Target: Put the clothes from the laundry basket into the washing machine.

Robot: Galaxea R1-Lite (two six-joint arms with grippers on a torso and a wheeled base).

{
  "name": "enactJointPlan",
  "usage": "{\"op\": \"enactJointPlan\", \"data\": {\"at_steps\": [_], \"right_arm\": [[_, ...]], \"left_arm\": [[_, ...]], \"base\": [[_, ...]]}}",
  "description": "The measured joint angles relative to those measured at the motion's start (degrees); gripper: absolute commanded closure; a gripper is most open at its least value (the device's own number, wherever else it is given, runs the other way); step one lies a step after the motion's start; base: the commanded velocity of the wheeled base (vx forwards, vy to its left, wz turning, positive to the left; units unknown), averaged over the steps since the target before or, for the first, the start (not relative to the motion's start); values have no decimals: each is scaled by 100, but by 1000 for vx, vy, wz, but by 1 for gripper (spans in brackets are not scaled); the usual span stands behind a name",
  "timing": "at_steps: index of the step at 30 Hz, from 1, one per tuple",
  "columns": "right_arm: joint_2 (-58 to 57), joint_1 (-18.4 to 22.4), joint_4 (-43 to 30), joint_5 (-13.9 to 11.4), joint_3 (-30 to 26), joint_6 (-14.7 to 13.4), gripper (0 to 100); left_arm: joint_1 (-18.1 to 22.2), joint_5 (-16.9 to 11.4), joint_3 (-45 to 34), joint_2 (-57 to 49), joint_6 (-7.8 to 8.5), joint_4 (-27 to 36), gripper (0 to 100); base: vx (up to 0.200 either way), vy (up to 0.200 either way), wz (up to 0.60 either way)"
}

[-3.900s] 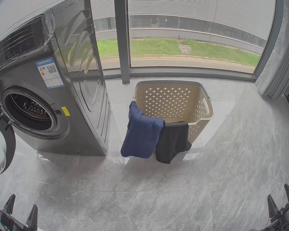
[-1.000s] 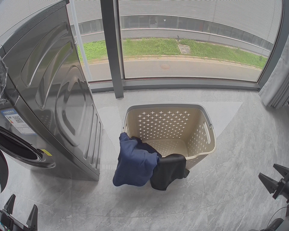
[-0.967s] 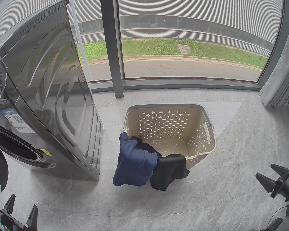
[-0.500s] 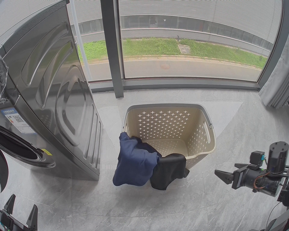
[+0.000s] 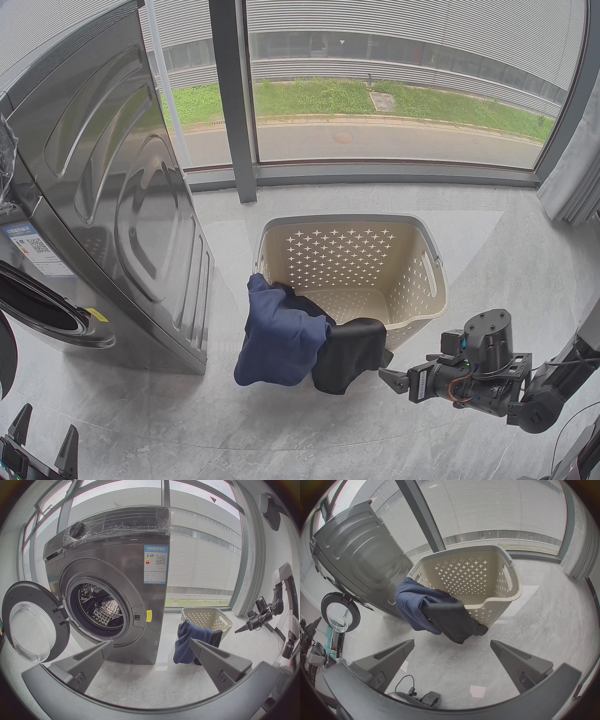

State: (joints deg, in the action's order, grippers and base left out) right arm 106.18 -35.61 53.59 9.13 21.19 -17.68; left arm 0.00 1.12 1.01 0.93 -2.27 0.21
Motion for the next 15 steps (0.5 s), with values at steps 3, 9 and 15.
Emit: {"op": "enactJointPlan", "data": {"at_steps": [3,9,15], "right_arm": [[241,-146,-2,57,168,-161,0],[705,-325,-9,101,603,-345,0],[1201,-355,2,127,1056,-479,0]], "left_arm": [[0,-1,0,0,2,0,0],[0,0,0,0,2,0,0],[0,0,0,0,0,0,0]], "base": [[0,0,0],[0,0,0],[0,0,0]]}}
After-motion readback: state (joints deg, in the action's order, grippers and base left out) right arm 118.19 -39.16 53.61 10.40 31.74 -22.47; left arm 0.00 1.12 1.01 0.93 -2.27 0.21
